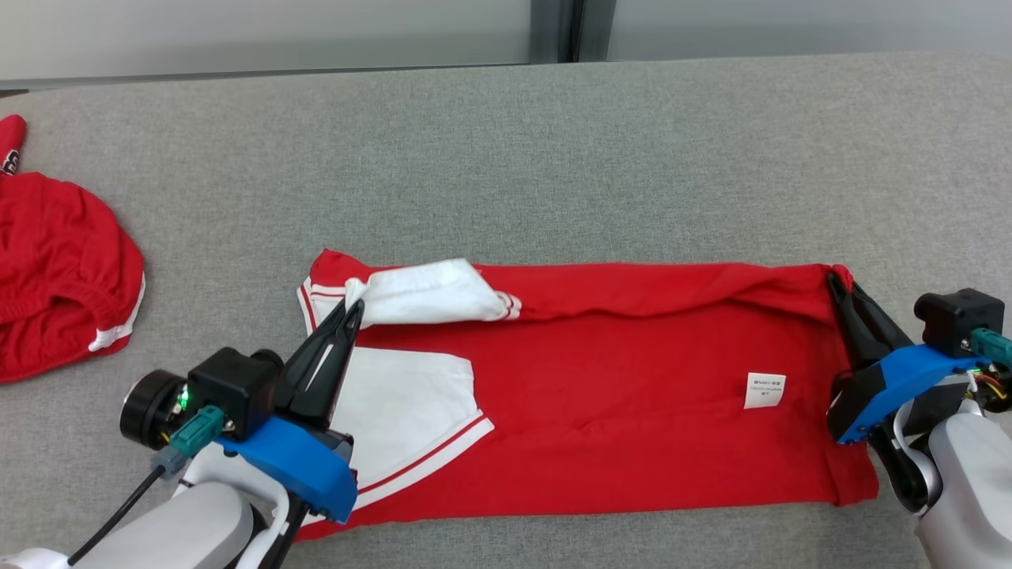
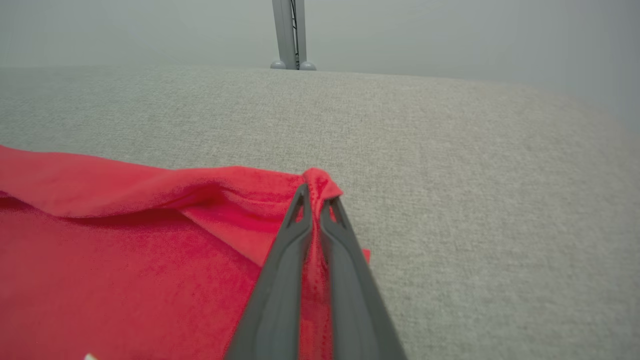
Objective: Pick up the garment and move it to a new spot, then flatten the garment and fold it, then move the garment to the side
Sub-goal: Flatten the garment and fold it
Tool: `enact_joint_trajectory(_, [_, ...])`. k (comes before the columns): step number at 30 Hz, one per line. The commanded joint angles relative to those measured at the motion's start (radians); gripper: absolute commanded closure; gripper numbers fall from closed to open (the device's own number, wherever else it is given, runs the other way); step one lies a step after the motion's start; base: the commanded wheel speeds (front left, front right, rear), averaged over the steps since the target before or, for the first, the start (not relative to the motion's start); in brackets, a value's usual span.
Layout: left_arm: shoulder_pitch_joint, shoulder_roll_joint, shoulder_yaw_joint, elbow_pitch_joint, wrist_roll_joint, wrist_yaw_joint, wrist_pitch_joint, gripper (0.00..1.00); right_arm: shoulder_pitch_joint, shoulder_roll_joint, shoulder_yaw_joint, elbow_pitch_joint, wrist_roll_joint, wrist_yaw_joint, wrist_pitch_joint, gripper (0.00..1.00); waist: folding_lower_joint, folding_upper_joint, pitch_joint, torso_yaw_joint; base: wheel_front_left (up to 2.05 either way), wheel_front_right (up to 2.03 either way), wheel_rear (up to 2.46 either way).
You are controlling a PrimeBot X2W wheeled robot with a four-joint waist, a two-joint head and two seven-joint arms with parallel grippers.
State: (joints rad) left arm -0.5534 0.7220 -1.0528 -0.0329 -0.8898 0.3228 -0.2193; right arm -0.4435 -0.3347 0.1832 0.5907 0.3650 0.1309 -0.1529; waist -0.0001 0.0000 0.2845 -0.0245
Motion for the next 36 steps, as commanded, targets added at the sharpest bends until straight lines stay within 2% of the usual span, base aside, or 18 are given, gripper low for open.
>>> enact_joint_trajectory(1, [0.020, 0.004, 0.004, 0.005, -0.007, 0.005, -0.007, 1.00, 0.018, 0.001, -0.002, 0.000, 0.011, 0.000, -0.011, 1.00, 0.0001, 0.0000, -0.006, -0.002, 0.00, 0.00, 0.00])
enact_joint_trajectory(8, [0.070, 0.010, 0.021, 0.017, -0.026, 0.031, -0.023, 1.00, 0.047, 0.008, 0.002, 0.014, 0.030, 0.000, -0.025, 1.00, 0.0001, 0.0000, -0.031, -0.005, 0.00, 0.00, 0.00])
enact_joint_trajectory(9, [0.076, 0.009, 0.022, 0.017, -0.026, 0.032, -0.024, 0.73, 0.050, 0.012, 0.001, 0.014, 0.037, 0.000, -0.028, 0.66, 0.0001, 0.0000, -0.034, -0.005, 0.00, 0.00, 0.00])
enact_joint_trajectory(10, [0.082, 0.006, 0.026, 0.019, -0.029, 0.038, -0.027, 0.00, 0.052, 0.015, -0.002, 0.014, 0.042, 0.000, -0.032, 0.12, 0.0001, 0.0000, -0.038, -0.005, 0.00, 0.00, 0.00])
enact_joint_trajectory(11, [0.091, 0.003, 0.033, 0.020, -0.035, 0.041, -0.031, 0.00, 0.056, 0.015, -0.004, 0.011, 0.043, 0.000, -0.038, 0.00, 0.0001, 0.0000, -0.041, -0.005, 0.00, 0.00, 0.00])
enact_joint_trajectory(17, [0.142, -0.007, 0.076, 0.025, -0.025, 0.063, -0.042, 0.00, 0.087, 0.004, -0.017, -0.011, 0.063, 0.000, -0.072, 0.00, 0.0001, 0.0000, -0.062, -0.004, 0.00, 0.00, 0.00])
enact_joint_trajectory(20, [0.171, -0.026, 0.128, 0.021, -0.007, 0.075, -0.046, 0.00, 0.100, -0.002, -0.031, -0.027, 0.073, 0.000, -0.081, 0.00, 0.0001, 0.0000, -0.073, -0.004, 0.00, 0.00, 0.00])
enact_joint_trajectory(28, [0.309, -0.131, 0.400, -0.004, 0.225, 0.112, -0.047, 0.00, 0.113, 0.002, -0.063, -0.004, 0.063, 0.000, -0.047, 0.00, 0.0001, 0.0000, -0.087, 0.006, 0.00, 0.00, 0.00])
enact_joint_trajectory(32, [0.384, -0.202, 0.533, -0.017, 0.334, 0.098, -0.047, 0.00, 0.120, 0.018, -0.075, 0.021, 0.055, 0.000, -0.020, 0.00, 0.0001, 0.0000, -0.083, 0.014, 0.00, 0.00, 0.00])
enact_joint_trajectory(36, [0.453, -0.279, 0.662, -0.027, 0.418, 0.065, -0.047, 0.00, 0.125, 0.034, -0.084, 0.049, 0.054, 0.000, 0.000, 0.00, 0.0001, 0.0000, -0.078, 0.017, 0.00, 0.00, 0.00])
